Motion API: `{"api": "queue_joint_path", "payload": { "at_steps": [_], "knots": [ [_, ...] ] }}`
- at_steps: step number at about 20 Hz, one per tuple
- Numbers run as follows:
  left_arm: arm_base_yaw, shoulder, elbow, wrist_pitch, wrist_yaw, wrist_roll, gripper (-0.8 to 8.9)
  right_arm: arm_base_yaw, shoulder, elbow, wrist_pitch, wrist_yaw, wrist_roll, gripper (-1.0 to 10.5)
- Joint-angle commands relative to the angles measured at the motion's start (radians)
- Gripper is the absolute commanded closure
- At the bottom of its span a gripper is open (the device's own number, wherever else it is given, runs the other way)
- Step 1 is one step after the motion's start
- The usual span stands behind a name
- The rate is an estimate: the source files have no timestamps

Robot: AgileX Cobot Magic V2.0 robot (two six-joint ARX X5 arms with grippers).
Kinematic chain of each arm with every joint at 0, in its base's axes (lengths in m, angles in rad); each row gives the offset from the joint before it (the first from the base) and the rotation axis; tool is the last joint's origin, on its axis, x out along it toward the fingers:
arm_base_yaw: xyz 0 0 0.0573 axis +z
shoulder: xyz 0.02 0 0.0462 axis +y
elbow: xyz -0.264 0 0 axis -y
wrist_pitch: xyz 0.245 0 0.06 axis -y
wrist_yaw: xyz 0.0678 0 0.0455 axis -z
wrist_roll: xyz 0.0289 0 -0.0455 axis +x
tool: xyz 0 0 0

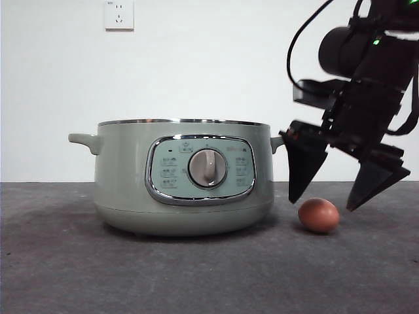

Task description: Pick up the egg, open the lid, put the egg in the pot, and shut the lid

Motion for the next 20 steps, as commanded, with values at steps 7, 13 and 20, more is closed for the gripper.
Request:
{"api": "queue_joint_path", "payload": {
  "at_steps": [7, 13, 20],
  "knots": [
    [0.005, -0.012, 0.007, 0.045, -0.010, -0.006, 8.22, 0.008, 0.050, -0.001, 0.019, 0.014, 0.044, 6.9],
    [0.005, -0.012, 0.007, 0.045, -0.010, -0.006, 8.22, 0.007, 0.054, -0.001, 0.016, 0.014, 0.053, 9.1],
    [0.005, -0.012, 0.007, 0.044, -0.009, -0.004, 8.22, 0.007, -0.006, -0.001, -0.027, 0.016, 0.053, 9.6]
  ]
}}
